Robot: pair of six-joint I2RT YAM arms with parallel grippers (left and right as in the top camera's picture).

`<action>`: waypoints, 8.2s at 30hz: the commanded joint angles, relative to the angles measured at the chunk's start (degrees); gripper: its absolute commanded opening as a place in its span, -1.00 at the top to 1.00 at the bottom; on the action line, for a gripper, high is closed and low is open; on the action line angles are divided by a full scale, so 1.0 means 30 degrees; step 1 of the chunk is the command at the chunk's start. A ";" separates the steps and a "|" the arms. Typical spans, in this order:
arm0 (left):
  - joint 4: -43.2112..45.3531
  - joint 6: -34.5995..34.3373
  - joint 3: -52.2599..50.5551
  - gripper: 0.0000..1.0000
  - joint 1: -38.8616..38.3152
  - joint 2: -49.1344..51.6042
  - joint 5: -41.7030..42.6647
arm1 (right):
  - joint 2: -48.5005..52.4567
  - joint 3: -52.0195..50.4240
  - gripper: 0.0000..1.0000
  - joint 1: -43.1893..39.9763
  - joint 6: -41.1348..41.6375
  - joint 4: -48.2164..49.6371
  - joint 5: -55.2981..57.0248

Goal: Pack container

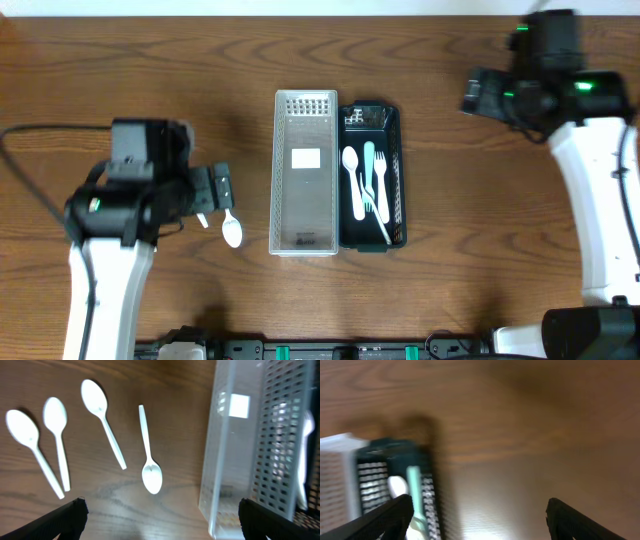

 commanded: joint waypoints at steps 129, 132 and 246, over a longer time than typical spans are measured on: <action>0.6397 -0.4969 -0.3053 -0.28 -0.1909 0.7985 -0.2098 | 0.0503 -0.4299 -0.78 -0.2907 -0.1596 0.0459 -0.0168; 0.6929 -0.5078 -0.3045 -0.28 -0.1909 0.8954 -0.2076 | 0.0503 -0.4299 -0.79 -0.2907 -0.1596 0.0415 -0.0277; 0.3789 -0.2528 0.1523 0.01 -0.9595 0.8859 -0.2193 | 0.0503 -0.4299 -0.81 -0.2907 -0.1603 0.0423 -0.0284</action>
